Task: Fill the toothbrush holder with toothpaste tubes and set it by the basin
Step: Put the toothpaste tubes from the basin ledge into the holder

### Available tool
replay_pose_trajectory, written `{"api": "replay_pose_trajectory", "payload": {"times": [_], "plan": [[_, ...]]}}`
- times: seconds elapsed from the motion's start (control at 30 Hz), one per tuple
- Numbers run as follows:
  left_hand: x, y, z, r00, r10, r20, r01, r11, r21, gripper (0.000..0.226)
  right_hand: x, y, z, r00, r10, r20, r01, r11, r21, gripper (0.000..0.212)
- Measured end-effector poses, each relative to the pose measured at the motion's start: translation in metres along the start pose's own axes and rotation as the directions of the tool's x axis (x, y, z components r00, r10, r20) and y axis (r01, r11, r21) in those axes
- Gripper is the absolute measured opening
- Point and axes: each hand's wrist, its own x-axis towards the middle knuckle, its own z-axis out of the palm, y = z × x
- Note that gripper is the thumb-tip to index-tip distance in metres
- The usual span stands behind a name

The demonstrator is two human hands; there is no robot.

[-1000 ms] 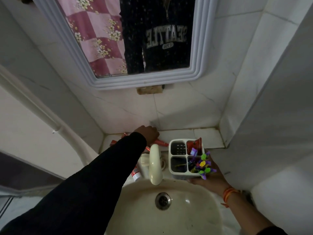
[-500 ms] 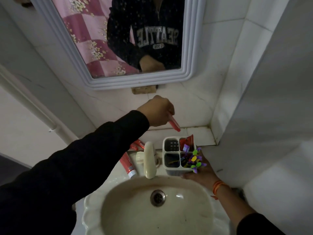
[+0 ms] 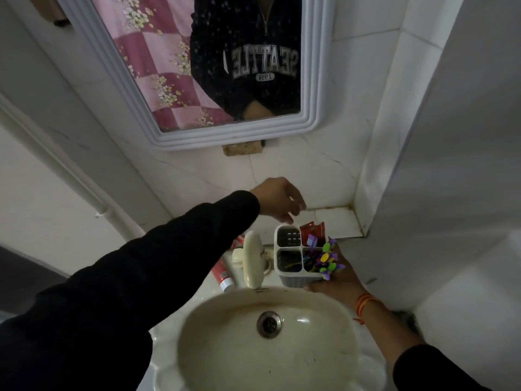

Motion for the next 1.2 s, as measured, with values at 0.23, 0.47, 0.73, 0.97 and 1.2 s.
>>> {"api": "replay_pose_trajectory", "payload": {"times": [0.23,0.47,0.73,0.97,1.2], "plan": [[0.009,-0.103,-0.021,0.974,-0.217,-0.069,0.227,0.948,0.222,0.031,-0.016,-0.023,-0.007,1.0,0.01,-0.018,-0.01,1.0,0.002,0.087],[0.021,-0.163,0.006,0.974,-0.223,-0.039,0.216,0.864,0.455,0.05,-0.024,-0.044,-0.01,1.0,-0.023,-0.002,0.023,0.999,0.035,0.065],[0.036,-0.17,0.018,0.996,-0.069,0.055,-0.002,0.609,0.793,0.026,-0.023,-0.04,-0.003,0.999,0.043,-0.003,-0.043,0.998,-0.038,0.058],[0.034,-0.152,0.007,0.994,0.104,0.017,-0.072,0.549,0.833,0.033,-0.033,-0.043,0.013,0.993,0.023,-0.113,-0.019,0.999,0.043,0.057],[-0.006,-0.056,-0.028,0.946,0.274,-0.171,-0.103,0.758,0.644,0.032,-0.048,-0.049,0.027,0.972,0.036,-0.234,0.001,0.988,0.155,0.044]]}}
